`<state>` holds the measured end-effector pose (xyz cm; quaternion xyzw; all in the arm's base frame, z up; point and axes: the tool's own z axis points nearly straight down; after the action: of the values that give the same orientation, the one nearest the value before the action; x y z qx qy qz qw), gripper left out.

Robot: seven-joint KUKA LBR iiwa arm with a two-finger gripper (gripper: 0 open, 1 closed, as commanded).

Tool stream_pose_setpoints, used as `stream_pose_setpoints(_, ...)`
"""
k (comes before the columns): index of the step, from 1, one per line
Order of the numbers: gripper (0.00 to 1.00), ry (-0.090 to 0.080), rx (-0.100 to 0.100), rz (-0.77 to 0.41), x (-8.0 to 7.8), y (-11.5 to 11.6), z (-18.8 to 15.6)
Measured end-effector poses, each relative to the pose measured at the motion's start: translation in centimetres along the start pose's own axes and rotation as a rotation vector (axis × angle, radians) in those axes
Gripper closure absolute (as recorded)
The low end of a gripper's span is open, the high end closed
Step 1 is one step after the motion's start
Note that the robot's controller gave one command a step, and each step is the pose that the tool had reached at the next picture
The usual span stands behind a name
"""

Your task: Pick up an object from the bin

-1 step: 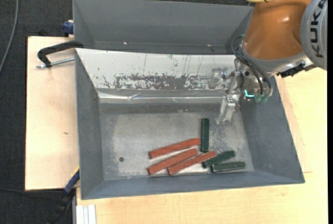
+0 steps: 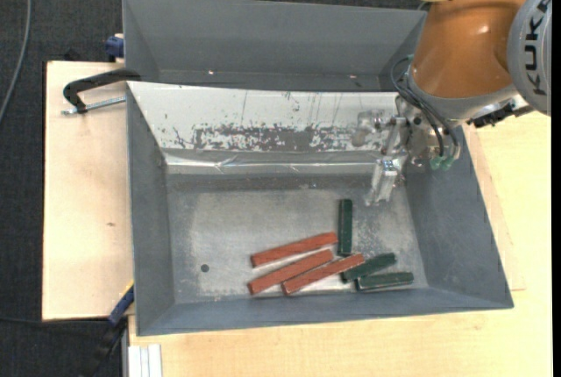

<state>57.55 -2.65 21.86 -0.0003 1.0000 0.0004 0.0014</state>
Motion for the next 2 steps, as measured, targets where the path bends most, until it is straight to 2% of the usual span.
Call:
stream_pose_setpoints(1, 0.00, -0.003, 0.000, -0.034, 2.3, 5.0, 6.5)
stream_pose_setpoints(2, 0.00, -0.001, -0.002, -0.331, 0.1, 2.1, 7.3)
